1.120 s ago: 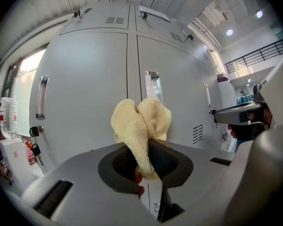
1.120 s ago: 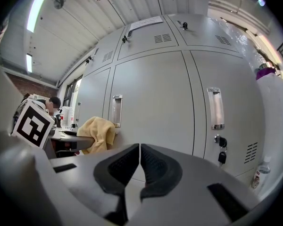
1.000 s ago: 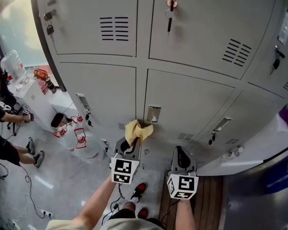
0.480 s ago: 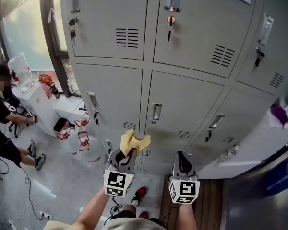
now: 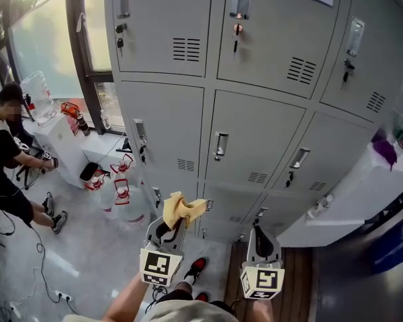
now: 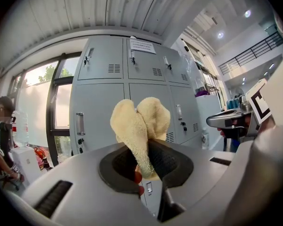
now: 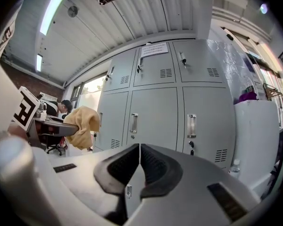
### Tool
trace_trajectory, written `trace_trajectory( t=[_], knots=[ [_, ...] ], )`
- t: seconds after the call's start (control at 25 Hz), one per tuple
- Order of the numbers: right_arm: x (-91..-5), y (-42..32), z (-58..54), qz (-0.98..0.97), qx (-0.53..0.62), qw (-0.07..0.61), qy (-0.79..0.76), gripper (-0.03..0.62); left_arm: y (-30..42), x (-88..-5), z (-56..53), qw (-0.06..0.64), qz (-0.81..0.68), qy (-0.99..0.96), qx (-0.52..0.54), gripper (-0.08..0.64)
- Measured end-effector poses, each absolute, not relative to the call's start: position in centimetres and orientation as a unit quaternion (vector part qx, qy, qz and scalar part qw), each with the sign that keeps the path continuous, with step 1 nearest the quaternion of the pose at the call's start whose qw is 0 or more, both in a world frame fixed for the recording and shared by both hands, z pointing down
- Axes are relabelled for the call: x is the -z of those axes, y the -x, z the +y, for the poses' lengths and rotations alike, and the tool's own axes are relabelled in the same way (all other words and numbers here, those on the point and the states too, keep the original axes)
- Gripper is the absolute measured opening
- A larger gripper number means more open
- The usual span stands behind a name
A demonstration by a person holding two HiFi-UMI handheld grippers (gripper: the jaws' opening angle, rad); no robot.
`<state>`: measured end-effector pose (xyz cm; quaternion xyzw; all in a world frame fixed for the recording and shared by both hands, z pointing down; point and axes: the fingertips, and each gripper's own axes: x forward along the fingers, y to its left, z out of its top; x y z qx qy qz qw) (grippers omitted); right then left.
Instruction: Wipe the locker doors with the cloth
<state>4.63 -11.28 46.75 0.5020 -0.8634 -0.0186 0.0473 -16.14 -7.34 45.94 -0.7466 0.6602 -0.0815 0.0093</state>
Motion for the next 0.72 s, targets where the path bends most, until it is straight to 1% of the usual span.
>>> trace_trajectory(
  t=[0.28, 0.72],
  knots=[
    [-47.6, -6.1, -8.3, -0.864, 0.017, 0.054, -0.501, 0.025, 15.2, -46.0, -3.6, 0.01, 0.665, 0.743, 0.082, 0.075],
    [-47.6, -7.5, -7.5, -0.86, 0.022, 0.058, -0.506, 0.025, 14.2, -46.1, -3.1, 0.007, 0.665, 0.742, 0.078, 0.075]
  ],
)
